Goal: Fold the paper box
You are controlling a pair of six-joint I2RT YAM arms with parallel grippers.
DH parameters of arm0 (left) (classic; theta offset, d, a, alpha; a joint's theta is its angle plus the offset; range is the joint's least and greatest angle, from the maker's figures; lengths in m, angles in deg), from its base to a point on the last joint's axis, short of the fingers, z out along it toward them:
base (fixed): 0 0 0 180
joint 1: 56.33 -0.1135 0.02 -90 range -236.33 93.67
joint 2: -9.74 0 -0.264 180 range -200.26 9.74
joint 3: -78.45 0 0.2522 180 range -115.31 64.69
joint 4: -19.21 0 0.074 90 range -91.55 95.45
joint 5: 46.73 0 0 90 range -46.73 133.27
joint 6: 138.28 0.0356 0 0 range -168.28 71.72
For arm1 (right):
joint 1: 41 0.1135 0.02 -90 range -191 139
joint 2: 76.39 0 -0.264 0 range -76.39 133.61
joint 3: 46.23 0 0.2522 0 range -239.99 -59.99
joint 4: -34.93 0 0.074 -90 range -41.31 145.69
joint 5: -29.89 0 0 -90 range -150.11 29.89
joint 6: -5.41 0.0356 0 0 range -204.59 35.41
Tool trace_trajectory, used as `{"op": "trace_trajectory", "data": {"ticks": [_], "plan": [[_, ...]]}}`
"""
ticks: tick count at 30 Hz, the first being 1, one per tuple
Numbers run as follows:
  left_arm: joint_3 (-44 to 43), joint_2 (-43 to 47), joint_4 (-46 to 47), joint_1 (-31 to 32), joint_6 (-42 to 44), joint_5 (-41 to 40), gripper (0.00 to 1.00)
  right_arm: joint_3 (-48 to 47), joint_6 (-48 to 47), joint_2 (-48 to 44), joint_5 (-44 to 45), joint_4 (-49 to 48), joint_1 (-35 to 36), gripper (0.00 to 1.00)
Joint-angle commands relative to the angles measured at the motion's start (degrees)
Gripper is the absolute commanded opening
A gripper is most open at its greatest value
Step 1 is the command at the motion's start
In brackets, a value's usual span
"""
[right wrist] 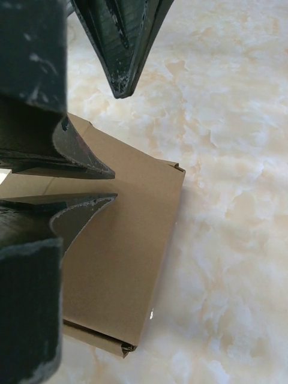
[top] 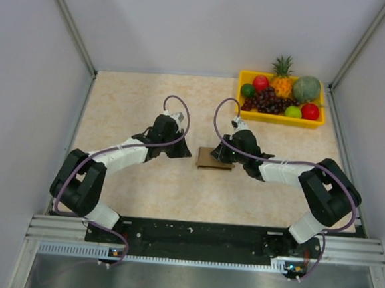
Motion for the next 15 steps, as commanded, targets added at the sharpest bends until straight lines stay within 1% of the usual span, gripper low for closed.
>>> {"op": "trace_trajectory", "data": {"ticks": [1, 2, 5, 7, 9, 12, 15], "plan": [[-2.58, -2.93, -0.58, 0.01, -0.21, 2.82, 0.0, -1.75, -1.32, 0.01, 0.24, 0.6, 0.43, 0.16], [-2.67, -3.54, 0.65, 0.01, -0.56, 5.7, 0.0, -1.75, -1.24, 0.01, 0.24, 0.59, 0.51, 0.16], [-2.4, -5.91, 4.95, 0.1, -2.58, 8.8, 0.0, -1.66, -1.32, 0.19, 0.16, 0.42, 0.42, 0.16], [-3.1, -8.28, 5.58, 0.27, -2.68, 10.82, 0.0, -1.66, -1.15, 0.28, -0.19, 0.15, 0.42, 0.16], [-3.28, -9.69, 8.12, 0.28, -3.73, 12.75, 0.0, -1.66, -0.97, 0.36, -0.28, -0.11, 0.42, 0.16], [-2.05, -9.35, 12.16, 0.54, -5.57, 13.29, 0.0, -1.66, -0.62, 0.8, -0.55, -0.46, 0.51, 0.15], [-1.96, -9.61, 12.96, 0.54, -5.84, 13.12, 0.0, -1.57, -0.18, 1.42, -0.98, -1.07, 0.42, 0.15]]}}
